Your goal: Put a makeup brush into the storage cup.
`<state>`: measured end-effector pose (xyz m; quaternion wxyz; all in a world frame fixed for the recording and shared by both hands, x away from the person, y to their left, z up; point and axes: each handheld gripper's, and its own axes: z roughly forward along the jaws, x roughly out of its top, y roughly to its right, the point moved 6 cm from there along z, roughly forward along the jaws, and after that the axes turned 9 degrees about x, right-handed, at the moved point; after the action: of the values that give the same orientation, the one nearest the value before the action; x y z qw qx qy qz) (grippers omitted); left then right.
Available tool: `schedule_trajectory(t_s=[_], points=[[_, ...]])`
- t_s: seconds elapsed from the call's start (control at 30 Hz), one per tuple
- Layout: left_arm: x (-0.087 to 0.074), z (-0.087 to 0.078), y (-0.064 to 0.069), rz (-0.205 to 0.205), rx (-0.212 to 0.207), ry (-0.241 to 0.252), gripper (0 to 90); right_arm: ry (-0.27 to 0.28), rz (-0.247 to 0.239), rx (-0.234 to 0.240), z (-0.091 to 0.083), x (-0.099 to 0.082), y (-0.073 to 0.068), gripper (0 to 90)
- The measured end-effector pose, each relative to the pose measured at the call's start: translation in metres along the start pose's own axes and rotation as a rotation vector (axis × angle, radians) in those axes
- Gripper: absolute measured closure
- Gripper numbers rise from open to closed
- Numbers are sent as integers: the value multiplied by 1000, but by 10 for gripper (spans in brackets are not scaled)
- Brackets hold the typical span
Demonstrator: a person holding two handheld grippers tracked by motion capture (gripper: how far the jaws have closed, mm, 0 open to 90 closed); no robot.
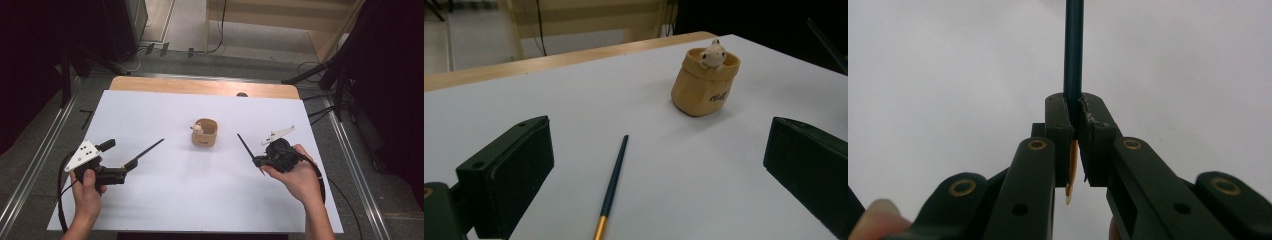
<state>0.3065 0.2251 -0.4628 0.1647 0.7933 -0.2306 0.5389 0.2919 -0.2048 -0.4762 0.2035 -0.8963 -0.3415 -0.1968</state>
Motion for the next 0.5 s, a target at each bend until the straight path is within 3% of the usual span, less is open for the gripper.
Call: schedule_trajectory(t_s=[0.13,0.2,0.5], points=[[11,11,10,-29,-40,17,0,30,-7,-13,7,4,-2,847],[16,16,15,-53,-79,23,0,45,-14,-24,9,6,-2,847],[31,37,37,-20,-135,26,0,127,3,-16,13,10,-3,847]])
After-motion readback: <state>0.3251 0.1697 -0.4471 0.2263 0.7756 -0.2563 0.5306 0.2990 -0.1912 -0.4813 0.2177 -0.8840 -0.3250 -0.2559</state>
